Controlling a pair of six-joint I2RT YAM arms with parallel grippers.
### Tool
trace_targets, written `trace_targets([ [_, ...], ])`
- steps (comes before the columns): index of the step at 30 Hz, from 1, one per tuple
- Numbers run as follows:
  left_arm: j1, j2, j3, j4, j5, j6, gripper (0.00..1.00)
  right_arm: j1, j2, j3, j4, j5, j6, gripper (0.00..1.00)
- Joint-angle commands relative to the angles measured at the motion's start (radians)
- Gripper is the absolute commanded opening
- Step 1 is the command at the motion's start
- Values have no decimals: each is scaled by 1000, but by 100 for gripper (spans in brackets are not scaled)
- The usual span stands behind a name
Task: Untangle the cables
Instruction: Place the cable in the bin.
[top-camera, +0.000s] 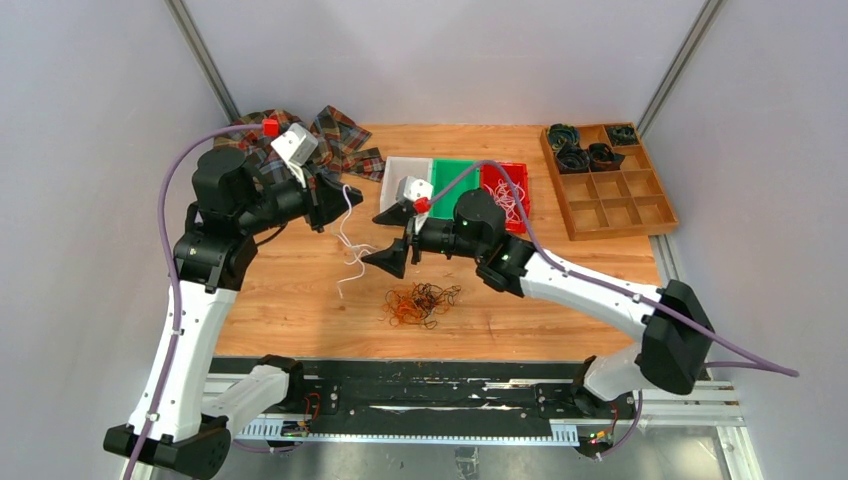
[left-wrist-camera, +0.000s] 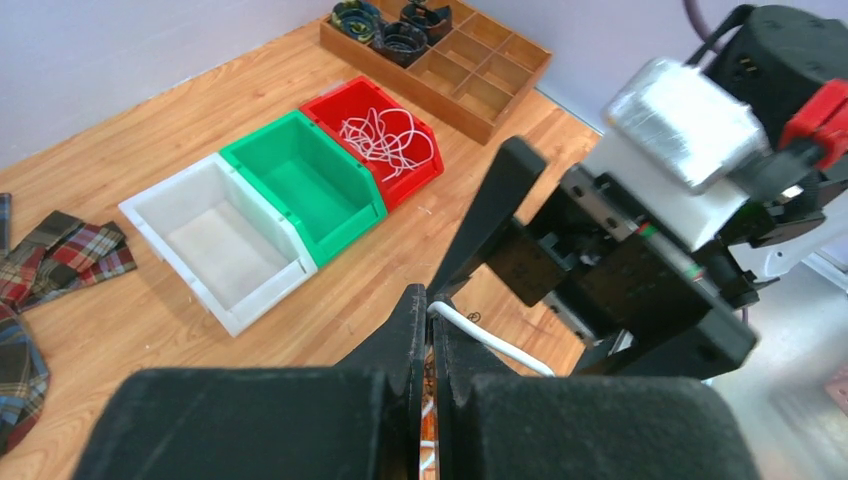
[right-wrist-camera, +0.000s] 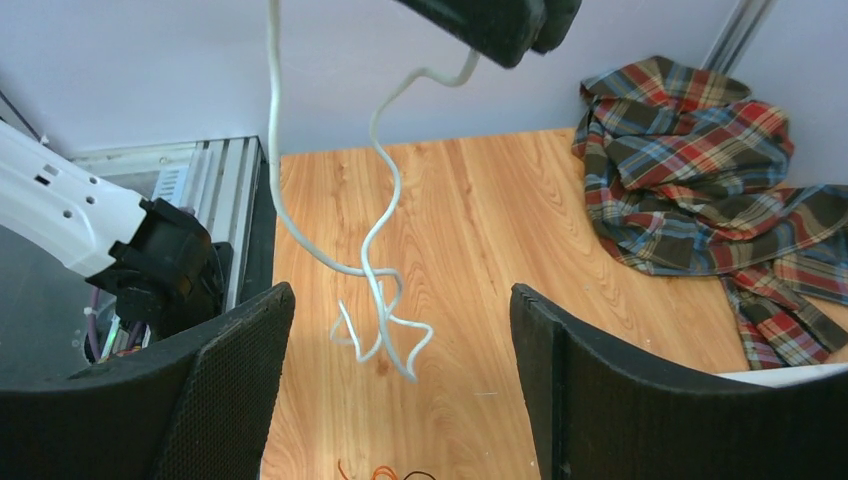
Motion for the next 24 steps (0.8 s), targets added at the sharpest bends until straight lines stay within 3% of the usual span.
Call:
trace_targets([
  [1,3,-18,-7,28,33,-4,1,-2,67,77,-47,-83,-52,79],
  [5,3,-17,-13,27,37,-1,1,-1,127,119,-37,-112,-19,77],
  [8,3,-17,-18,25,33,7,1,1,152,127,13,-114,15,67],
  [11,4,-17,-24,20,27,18,1,1,162,128,48,-99,43,43],
  [14,4,-19,-31,16,4,34,1,-5,154,125,21,-44,48,4],
  [18,3,-26,-59,15,-63,73,6,-80,108,62,23,57,154,1],
  [19,3,-27,-73,15,-77,86,9,-113,91,39,38,73,205,1],
  [22,3,-34,-130,16,-109,133,30,-231,29,-48,104,103,360,1],
  [24,3,-35,-179,18,-120,161,51,-303,-17,-101,117,123,417,1],
])
